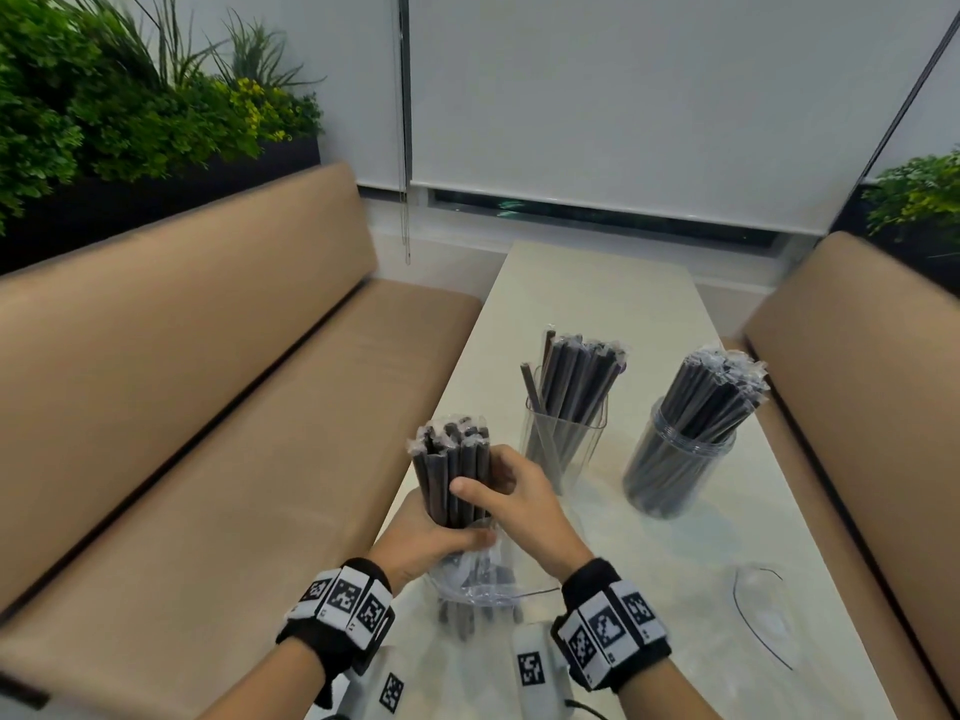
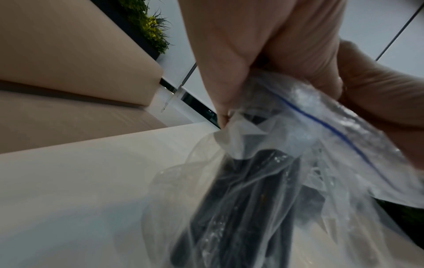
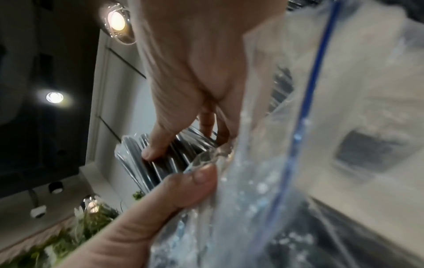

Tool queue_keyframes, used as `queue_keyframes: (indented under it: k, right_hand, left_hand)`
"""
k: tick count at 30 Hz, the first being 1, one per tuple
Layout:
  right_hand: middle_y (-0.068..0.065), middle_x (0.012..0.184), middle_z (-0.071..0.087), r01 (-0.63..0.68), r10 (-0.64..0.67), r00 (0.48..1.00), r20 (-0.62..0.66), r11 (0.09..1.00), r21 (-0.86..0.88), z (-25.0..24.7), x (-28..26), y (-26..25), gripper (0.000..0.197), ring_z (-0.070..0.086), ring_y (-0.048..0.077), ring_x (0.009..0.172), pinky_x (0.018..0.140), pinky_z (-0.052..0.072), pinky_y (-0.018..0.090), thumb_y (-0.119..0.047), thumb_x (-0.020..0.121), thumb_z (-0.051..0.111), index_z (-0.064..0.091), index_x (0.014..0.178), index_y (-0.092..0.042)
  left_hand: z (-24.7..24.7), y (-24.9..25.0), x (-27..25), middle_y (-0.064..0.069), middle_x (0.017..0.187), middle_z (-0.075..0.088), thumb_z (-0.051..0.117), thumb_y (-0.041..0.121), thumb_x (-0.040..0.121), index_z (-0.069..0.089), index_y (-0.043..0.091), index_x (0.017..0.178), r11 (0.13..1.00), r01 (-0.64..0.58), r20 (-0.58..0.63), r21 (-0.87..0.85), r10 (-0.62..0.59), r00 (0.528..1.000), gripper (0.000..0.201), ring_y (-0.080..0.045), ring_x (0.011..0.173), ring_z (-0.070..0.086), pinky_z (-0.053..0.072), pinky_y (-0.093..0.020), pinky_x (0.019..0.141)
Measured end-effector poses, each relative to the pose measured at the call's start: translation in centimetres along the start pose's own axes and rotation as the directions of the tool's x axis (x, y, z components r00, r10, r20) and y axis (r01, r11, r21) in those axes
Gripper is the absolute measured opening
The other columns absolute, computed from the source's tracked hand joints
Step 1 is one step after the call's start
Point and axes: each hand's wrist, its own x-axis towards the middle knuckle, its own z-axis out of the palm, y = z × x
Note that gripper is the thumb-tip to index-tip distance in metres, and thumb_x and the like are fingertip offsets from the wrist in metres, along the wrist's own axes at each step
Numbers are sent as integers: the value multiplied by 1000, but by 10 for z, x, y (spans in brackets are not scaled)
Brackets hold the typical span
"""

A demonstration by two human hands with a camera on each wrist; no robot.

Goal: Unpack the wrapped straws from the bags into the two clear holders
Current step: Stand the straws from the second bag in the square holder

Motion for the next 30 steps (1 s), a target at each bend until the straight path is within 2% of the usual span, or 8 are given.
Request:
queue_keyframes:
  k: [3,7,10,15,20,23,26,30]
  right_hand:
    - [4,99,72,41,-41,998,-45,999,-3,-5,-5,3,29,69,15,95,83,59,32,-32,82,74,64,104,-17]
    - [-5,103,73,81,-78,991,-110,996,21,-11,-9,3,25,68,2,96,79,54,17,-18,87,69,64,111,-21]
    - [-3,104,73,101,-97,984,-152,995,23,-16,-8,1,27,68,4,97,80,54,19,-15,87,69,63,113,-19]
    - [-3,103,74,74,-64,993,-103,993,96,-23,-7,-3,26,70,7,96,80,56,20,-12,86,70,64,111,-18]
    - [13,94,75,-45,45,999,-6,998,45,-21,-6,3,17,72,20,90,80,59,33,-19,84,71,72,97,-7]
    - [11,82,73,-71,71,997,16,997,6,-21,-3,6,20,71,22,82,79,58,38,-22,80,72,70,88,-4]
    - [12,74,64,-81,82,996,-20,997,16,-22,-1,1,28,64,19,72,72,55,39,-18,80,70,62,84,8]
    - [24,82,73,-28,39,992,-124,995,92,-40,2,-32,15,70,20,76,82,57,35,-7,84,67,70,87,8]
  left_hand:
    - [5,1,-5,-8,101,76,82,-4,67,67,17,110,1000,11,-14,11,-10,1000,50,-20,97,72,58,-38,86]
    - [8,1,-8,-3,89,77,83,-4,67,67,15,105,1000,27,-30,-3,-27,999,46,-13,83,73,58,-26,68]
    - [7,2,-10,0,86,75,83,-2,68,68,13,104,998,52,-15,-20,-52,999,42,-6,75,71,53,-19,61]
    - [7,3,-12,-5,91,76,83,-2,68,69,12,102,998,60,3,-16,-59,998,40,-10,80,73,55,-20,66]
    - [9,6,-13,0,82,75,79,-7,71,70,17,89,998,63,60,13,-64,996,31,-3,72,71,55,-16,65]
    - [9,5,-14,-3,82,74,78,-8,72,70,17,86,998,61,62,16,-62,996,30,-4,71,70,56,-16,65]
    - [8,5,-14,-13,90,74,79,-4,73,71,14,89,998,48,62,27,-50,997,26,-13,79,69,58,-22,73]
    - [1,5,-9,-2,103,76,79,-2,73,70,18,105,998,41,86,-49,-37,996,38,-12,97,71,57,-23,79]
